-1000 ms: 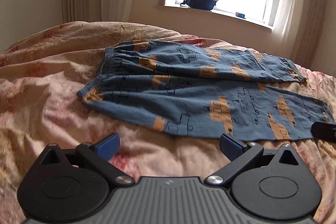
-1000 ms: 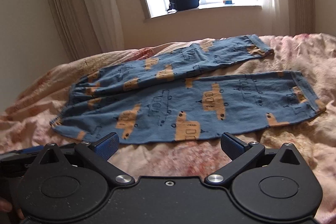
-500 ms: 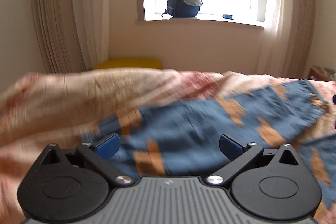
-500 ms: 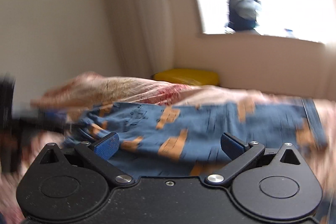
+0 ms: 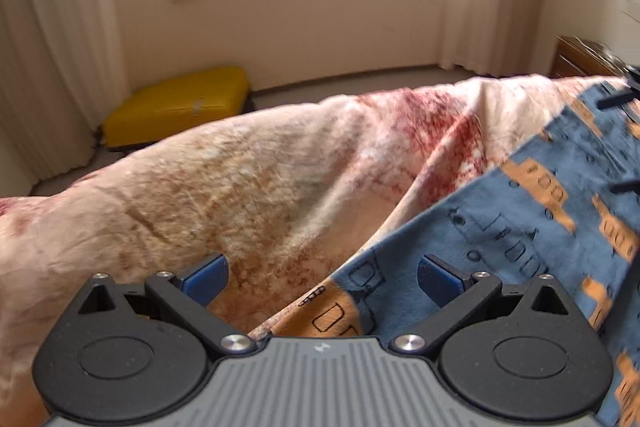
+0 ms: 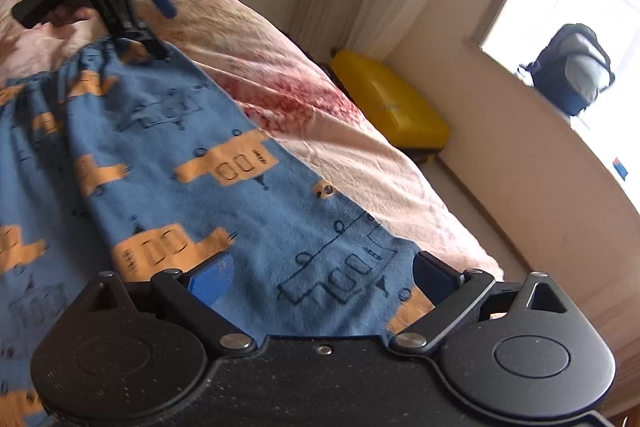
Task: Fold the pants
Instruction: 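Move both tools to the waistband corners of the blue pants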
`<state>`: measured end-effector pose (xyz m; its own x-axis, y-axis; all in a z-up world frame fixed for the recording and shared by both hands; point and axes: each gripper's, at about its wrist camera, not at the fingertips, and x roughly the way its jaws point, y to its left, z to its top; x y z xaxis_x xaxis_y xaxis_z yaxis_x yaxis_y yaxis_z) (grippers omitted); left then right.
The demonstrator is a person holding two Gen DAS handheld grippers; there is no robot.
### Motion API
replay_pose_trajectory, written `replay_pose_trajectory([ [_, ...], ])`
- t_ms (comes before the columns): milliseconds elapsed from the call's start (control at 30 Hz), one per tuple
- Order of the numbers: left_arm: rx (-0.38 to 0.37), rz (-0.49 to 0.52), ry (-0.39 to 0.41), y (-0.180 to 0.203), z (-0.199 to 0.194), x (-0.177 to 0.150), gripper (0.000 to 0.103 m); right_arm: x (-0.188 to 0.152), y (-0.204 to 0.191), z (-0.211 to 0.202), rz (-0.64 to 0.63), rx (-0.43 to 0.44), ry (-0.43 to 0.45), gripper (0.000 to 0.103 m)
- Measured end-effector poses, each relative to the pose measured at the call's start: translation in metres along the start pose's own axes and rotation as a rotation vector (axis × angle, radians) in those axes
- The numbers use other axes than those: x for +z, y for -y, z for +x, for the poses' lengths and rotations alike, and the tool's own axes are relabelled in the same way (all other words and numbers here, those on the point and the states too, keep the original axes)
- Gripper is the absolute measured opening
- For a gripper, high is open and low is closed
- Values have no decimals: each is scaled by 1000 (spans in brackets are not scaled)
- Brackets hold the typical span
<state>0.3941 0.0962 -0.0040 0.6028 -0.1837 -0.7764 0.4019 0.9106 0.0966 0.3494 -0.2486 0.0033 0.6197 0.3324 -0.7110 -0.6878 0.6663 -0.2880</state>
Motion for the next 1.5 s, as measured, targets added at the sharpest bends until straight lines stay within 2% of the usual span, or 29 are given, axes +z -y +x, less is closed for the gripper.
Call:
replay_pose_trajectory([
  [67,-17,28,1,-1,5,-5,103,0,-4,10,53,-25,-15,98],
  [167,-52,57,7,0,7,-10,103,-2,-7,15,155,-45,12,99],
  [300,-50,74,30,1,6,-14,103,-1,-6,12,210,-96,38,100],
  [567,-41,43,94,12,-19,-12,103,28,-16,-26,172,-165,79,102],
  [767,-20,9,146,20,-38,-16,103,62,-32,-59,91,-231,123,102],
  [967,-16,-6,181,21,-76,-25,103,109,-33,-98,119,-255,168,102],
  [1133,2,-23,208,12,-98,-25,103,145,-17,-141,158,-295,254,103],
  [1200,1,-33,207,9,-99,-23,103,151,-13,-148,132,-263,241,103],
  [1300,-19,-25,191,7,-89,-22,103,144,-14,-139,41,-139,188,103],
  [1433,-59,57,157,9,-64,-20,103,111,-13,-101,-25,52,104,102],
  [1500,-69,65,130,7,-51,-16,103,97,-9,-76,-43,128,45,102],
])
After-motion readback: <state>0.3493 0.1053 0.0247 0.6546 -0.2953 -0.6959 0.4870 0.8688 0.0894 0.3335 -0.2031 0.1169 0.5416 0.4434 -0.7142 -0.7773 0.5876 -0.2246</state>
